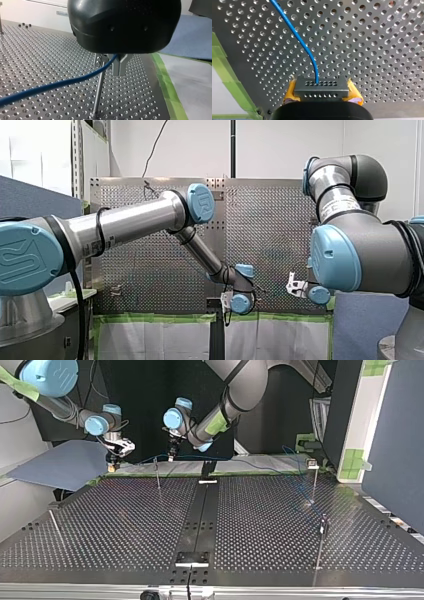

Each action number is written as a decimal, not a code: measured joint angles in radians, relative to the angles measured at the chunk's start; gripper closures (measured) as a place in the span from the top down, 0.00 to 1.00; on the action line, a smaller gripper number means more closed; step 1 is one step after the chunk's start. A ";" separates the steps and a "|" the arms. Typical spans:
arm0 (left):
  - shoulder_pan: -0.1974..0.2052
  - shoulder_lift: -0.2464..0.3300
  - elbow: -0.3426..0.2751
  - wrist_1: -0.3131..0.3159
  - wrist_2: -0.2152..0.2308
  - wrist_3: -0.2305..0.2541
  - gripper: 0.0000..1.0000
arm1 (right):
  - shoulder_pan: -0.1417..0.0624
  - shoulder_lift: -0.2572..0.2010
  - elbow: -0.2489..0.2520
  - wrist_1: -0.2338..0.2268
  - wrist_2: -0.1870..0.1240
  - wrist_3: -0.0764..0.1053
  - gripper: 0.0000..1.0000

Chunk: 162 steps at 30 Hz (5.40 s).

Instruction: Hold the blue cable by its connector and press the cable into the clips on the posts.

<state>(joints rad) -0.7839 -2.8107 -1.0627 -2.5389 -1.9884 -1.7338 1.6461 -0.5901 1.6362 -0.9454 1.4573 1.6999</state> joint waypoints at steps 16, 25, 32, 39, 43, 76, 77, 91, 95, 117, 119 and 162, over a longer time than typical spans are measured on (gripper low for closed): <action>0.030 -0.022 0.054 -0.020 0.002 -0.001 0.00 | -0.007 0.004 -0.026 0.004 -0.018 0.002 0.00; 0.045 -0.046 0.122 -0.058 0.006 -0.002 0.00 | -0.007 0.006 -0.035 0.007 -0.020 0.002 0.00; 0.060 -0.046 0.145 -0.070 0.008 -0.002 0.00 | -0.007 0.009 -0.053 0.009 -0.020 0.002 0.00; 0.075 -0.047 0.166 -0.073 0.013 -0.001 0.00 | -0.006 0.037 -0.089 0.023 -0.019 0.002 0.00; 0.083 -0.047 0.172 -0.075 0.015 0.000 0.00 | -0.006 0.066 -0.120 0.052 -0.015 -0.016 0.00; 0.127 -0.048 0.179 -0.088 -0.037 0.034 0.00 | -0.035 0.082 -0.295 0.162 -0.005 0.040 0.00; 0.129 -0.048 0.177 -0.088 -0.037 0.036 0.00 | -0.036 0.082 -0.295 0.162 -0.006 0.041 0.00; 0.110 -0.046 0.154 -0.079 -0.036 0.089 0.95 | -0.013 0.082 -0.295 0.163 -0.066 0.030 0.00; 0.097 -0.046 0.147 -0.068 -0.008 0.125 1.00 | -0.005 0.082 -0.295 0.163 -0.070 0.029 0.00; -0.005 -0.034 0.081 -0.184 0.109 0.176 1.00 | 0.022 0.081 -0.295 0.167 -0.073 0.029 0.00; -0.015 -0.030 0.082 -0.186 0.106 0.170 1.00 | 0.023 0.081 -0.295 0.167 -0.073 0.029 0.00; -0.076 0.017 0.064 -0.105 0.025 0.106 1.00 | 0.034 0.082 -0.295 0.168 -0.082 0.034 0.00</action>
<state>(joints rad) -0.8603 -2.7938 -0.9991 -2.6444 -1.9635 -1.6275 1.6801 -0.5081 1.3416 -0.7777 1.3756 1.7336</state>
